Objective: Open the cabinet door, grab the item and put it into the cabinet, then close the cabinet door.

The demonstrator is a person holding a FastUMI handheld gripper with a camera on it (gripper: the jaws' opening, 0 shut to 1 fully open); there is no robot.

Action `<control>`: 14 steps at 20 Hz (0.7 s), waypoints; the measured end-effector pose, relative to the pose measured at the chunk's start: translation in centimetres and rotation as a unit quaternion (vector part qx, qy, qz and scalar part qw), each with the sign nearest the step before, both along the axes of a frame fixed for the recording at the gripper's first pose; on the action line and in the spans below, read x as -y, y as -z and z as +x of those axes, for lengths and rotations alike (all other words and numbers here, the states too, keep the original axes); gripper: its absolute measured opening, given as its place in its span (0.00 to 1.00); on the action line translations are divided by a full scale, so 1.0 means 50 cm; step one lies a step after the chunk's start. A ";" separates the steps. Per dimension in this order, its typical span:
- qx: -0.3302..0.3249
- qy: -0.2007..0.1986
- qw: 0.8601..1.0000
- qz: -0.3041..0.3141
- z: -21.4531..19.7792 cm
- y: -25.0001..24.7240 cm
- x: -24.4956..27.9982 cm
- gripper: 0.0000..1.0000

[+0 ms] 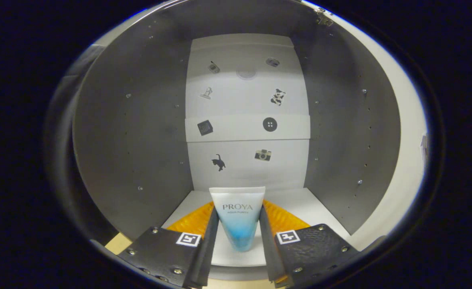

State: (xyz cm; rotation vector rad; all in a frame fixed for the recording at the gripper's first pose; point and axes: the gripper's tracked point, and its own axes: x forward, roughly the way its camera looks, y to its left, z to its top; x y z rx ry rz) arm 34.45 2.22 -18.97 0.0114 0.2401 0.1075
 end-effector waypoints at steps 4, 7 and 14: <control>-0.014 -0.002 1.000 -0.005 0.011 0.027 0.003 0.54; -0.014 -0.003 1.000 0.004 0.016 0.026 0.006 0.54; -0.016 0.004 1.000 0.001 0.018 0.030 0.017 0.74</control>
